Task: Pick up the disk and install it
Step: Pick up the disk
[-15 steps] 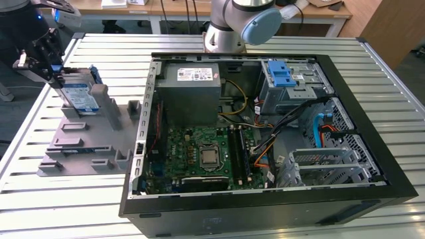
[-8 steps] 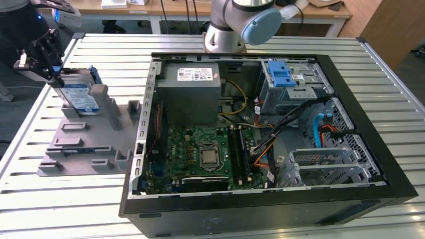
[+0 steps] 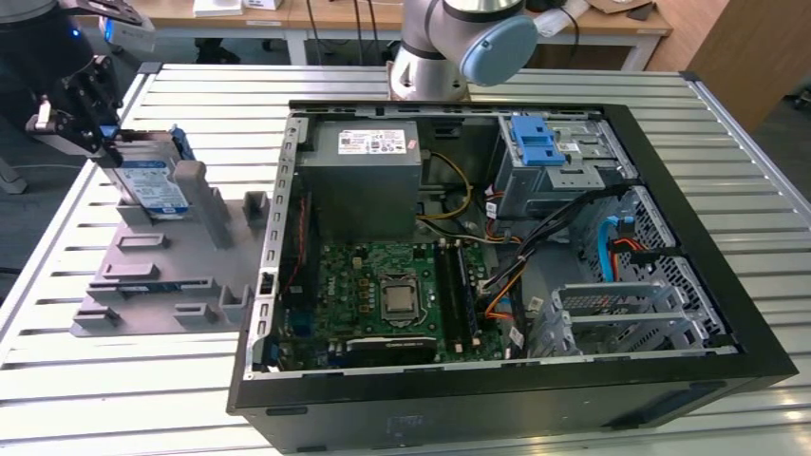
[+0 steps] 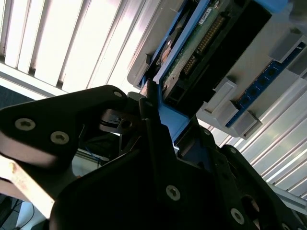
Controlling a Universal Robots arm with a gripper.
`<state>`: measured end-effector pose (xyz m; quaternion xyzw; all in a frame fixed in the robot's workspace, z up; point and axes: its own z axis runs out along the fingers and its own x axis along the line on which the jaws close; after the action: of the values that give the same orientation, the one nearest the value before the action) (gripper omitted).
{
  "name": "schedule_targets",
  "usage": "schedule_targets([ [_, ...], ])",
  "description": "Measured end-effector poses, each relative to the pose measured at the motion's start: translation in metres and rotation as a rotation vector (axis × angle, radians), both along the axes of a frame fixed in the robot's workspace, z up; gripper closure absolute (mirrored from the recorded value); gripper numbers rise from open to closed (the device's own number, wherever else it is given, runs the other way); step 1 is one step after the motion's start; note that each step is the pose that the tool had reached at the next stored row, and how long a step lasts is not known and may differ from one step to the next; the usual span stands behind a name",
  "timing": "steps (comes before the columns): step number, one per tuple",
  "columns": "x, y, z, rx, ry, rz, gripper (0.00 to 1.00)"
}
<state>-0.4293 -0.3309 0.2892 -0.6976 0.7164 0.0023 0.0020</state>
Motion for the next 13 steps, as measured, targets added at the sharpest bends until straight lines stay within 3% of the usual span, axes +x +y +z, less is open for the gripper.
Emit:
schedule_targets([
  [13,0.0,0.0,0.0111,-0.0001,0.0003,0.0,0.64],
])
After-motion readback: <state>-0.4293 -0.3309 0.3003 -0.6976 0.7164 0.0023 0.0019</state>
